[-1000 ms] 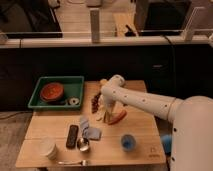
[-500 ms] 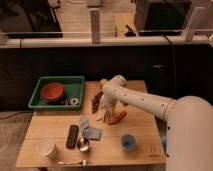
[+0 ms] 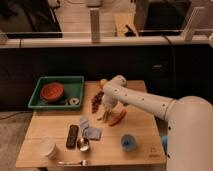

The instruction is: Place banana in table surface

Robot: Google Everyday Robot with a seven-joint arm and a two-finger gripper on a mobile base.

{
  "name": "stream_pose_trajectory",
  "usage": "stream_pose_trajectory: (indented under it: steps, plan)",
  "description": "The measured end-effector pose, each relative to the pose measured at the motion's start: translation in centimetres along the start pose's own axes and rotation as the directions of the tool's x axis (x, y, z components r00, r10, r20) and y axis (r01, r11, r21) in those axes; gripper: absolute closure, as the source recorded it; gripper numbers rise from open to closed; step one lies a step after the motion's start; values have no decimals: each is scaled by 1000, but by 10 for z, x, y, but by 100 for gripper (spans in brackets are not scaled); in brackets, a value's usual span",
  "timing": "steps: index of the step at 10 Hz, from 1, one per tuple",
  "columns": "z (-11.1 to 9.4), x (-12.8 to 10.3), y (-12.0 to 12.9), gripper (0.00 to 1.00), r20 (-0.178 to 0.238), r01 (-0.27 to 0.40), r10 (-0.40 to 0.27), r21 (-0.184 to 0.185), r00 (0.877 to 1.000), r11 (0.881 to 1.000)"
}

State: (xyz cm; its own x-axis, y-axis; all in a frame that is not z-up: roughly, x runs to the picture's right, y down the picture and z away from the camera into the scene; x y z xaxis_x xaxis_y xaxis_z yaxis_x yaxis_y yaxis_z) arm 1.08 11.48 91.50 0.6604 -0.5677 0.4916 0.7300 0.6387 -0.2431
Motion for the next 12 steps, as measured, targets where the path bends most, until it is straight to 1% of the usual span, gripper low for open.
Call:
stream_pose_trajectory:
  steps: [1,4,6,8,12]
  plan:
    - [-7,1,1,100,0,-23,23,0,1000,1000]
    - [-57,2,1,100,6,-107,106,12,994,994]
    - [-83,1,4,100,11,-144,144,27,990,989]
    - [-90,-3,3,100,12,-156,156,45,988,987]
    - [-90,-14,-6,100,18,-163,162,73,987,984]
